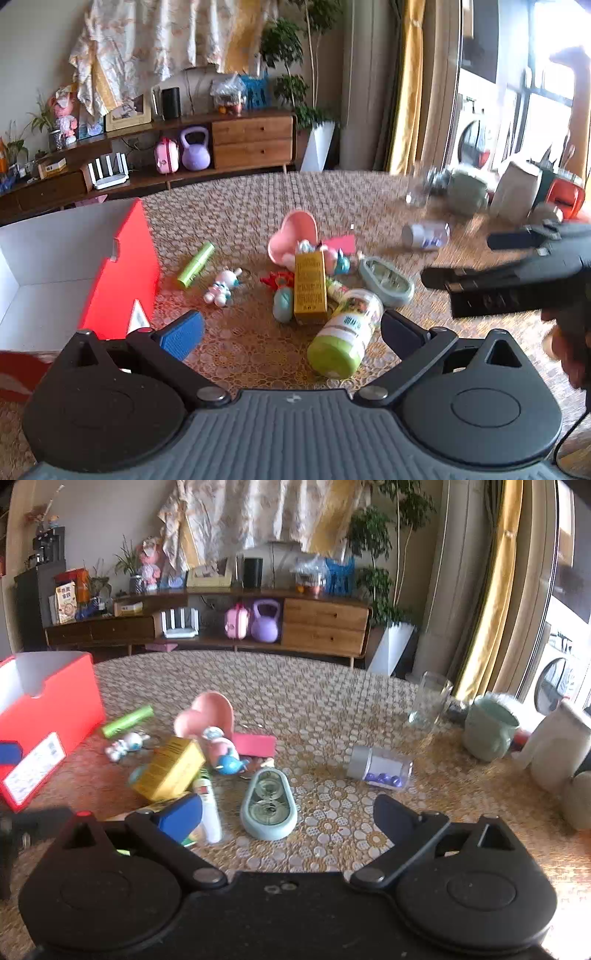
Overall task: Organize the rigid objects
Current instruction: 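Grasp the green-lidded jar with left tool while right tool grasps the grey-green oval case, then carry the jar with left tool while right tool carries the oval case over the box, then open left tool releasing the jar while right tool releases the oval case, then withdraw both tools from the box back over the table items, then grasp the yellow medicine box with left tool while right tool grasps the white tube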
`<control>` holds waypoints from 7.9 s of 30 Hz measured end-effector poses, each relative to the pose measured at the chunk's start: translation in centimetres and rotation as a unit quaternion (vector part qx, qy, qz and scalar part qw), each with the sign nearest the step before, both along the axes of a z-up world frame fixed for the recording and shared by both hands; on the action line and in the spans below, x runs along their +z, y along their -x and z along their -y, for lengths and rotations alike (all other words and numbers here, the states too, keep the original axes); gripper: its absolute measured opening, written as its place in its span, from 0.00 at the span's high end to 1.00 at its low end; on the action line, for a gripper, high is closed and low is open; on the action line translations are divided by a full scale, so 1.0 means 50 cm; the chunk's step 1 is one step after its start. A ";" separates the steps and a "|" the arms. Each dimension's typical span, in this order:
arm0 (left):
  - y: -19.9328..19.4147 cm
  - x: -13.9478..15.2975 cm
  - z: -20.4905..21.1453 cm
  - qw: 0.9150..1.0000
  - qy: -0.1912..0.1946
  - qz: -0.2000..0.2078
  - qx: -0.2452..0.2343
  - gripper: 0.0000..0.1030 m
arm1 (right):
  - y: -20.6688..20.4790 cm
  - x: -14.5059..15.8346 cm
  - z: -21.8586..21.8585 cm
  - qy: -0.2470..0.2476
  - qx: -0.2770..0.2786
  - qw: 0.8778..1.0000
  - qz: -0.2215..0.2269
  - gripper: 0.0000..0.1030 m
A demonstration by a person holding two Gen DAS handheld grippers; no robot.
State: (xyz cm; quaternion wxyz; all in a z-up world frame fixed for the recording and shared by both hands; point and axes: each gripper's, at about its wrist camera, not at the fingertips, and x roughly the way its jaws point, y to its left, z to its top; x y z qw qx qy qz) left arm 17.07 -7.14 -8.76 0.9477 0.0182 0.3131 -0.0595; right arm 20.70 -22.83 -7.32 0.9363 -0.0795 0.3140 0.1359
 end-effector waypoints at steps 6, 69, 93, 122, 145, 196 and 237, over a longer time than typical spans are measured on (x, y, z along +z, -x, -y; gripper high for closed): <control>-0.042 -0.049 0.024 1.000 -0.014 -0.014 -0.014 0.00 | -0.068 -0.045 -0.010 0.001 -0.007 0.999 -0.034 0.09; 0.021 0.007 -0.021 0.999 0.019 -0.039 -0.031 0.58 | 0.089 0.090 -0.065 -0.018 0.027 0.999 -0.034 0.51; 0.037 0.228 -0.324 0.998 0.029 0.020 0.057 0.58 | 0.100 0.238 -0.357 -0.024 0.143 0.989 0.014 0.51; -0.150 0.067 -0.599 0.987 0.006 -0.058 0.152 0.58 | -0.057 0.036 -0.711 0.077 0.201 0.973 -0.080 0.51; -0.166 0.024 -0.609 0.980 -0.020 -0.169 0.100 0.57 | -0.077 0.007 -0.743 0.115 0.232 0.956 -0.139 0.43; 0.095 0.198 -0.280 0.996 -0.014 -0.036 0.082 0.25 | 0.147 0.210 -0.245 -0.097 0.163 0.981 -0.042 0.15; -0.167 -0.011 -0.009 0.996 0.009 -0.082 0.013 0.04 | -0.064 -0.046 -0.033 -0.014 0.127 0.990 -0.061 0.14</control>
